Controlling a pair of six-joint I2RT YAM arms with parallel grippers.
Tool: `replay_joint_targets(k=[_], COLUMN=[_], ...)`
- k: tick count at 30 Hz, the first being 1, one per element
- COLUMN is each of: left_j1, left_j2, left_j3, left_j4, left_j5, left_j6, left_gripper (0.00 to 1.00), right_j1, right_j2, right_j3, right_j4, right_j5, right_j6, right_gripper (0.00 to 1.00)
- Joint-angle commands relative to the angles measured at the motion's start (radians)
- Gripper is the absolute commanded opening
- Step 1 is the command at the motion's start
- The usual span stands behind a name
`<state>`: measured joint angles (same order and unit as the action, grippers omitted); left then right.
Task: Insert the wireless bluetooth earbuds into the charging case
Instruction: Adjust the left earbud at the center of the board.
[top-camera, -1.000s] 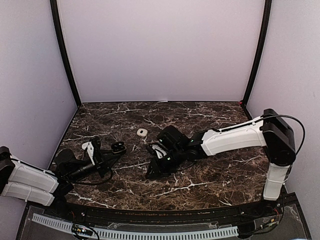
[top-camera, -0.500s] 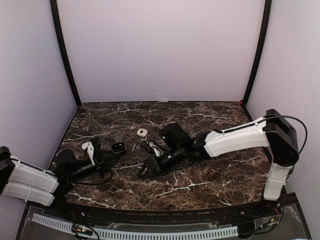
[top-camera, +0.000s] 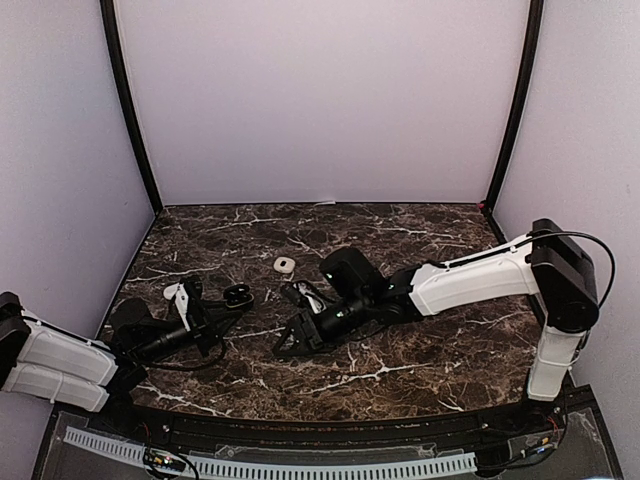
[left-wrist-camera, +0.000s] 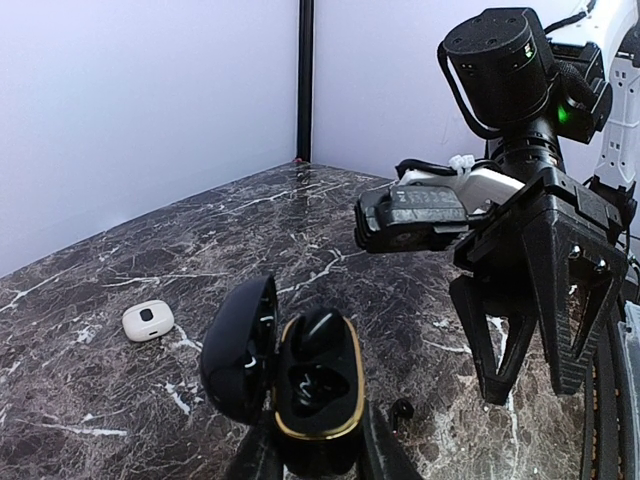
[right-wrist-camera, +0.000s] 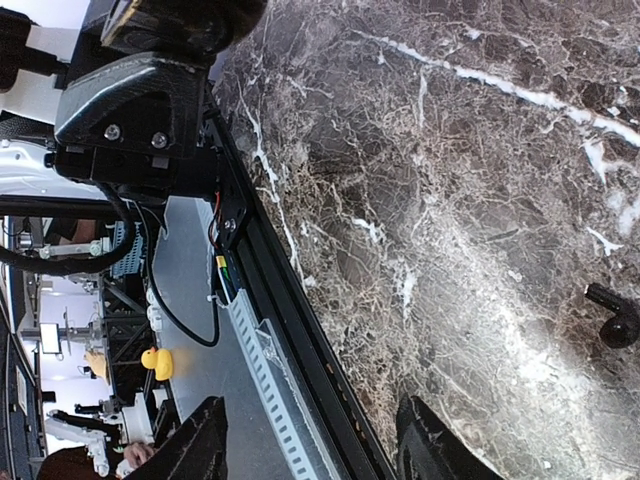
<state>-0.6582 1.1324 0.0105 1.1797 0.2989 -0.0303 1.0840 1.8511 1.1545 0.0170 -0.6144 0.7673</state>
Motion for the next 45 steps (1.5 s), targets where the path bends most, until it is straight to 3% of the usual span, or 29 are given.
replay_joint_targets(k=[1, 4, 8, 17, 20, 25, 45], left_j1=[0.006, 0.006, 0.006, 0.006, 0.006, 0.006, 0.006], left_j2=[-0.002, 0.0, 0.0, -0.003, -0.002, -0.001, 0.009], left_j3=[0.009, 0.009, 0.01, 0.011, 0.012, 0.012, 0.013], left_j4=[0.023, 0.023, 0.022, 0.015, 0.016, 0.014, 0.015], left_j5=[0.011, 0.011, 0.01, 0.006, 0.006, 0.002, -0.009], left_j6=[0.0, -0.002, -0.002, 0.0, -0.001, 0.001, 0.006], left_gripper=[0.19, 0.19, 0.19, 0.19, 0.19, 0.19, 0.19], right_j1=[-0.005, -0.007, -0.007, 0.001, 0.016, 0.039, 0.08], right_j2=[-0.049, -0.042, 0.012, 0.094, 0.136, 0.19, 0.309], right_j3=[-0.011, -0.006, 0.082, 0.168, 0.225, 0.293, 0.477], right_j4=[0.041, -0.038, -0.257, -0.371, -0.457, -0.535, -0.762], right_j5=[-0.008, 0.067, 0.278, 0.383, 0.456, 0.55, 0.765], right_j6=[0.005, -0.006, -0.041, -0.047, -0.074, -0.094, -0.161], right_gripper=[0.57, 0.53, 0.43, 0.4, 0.29, 0.34, 0.26])
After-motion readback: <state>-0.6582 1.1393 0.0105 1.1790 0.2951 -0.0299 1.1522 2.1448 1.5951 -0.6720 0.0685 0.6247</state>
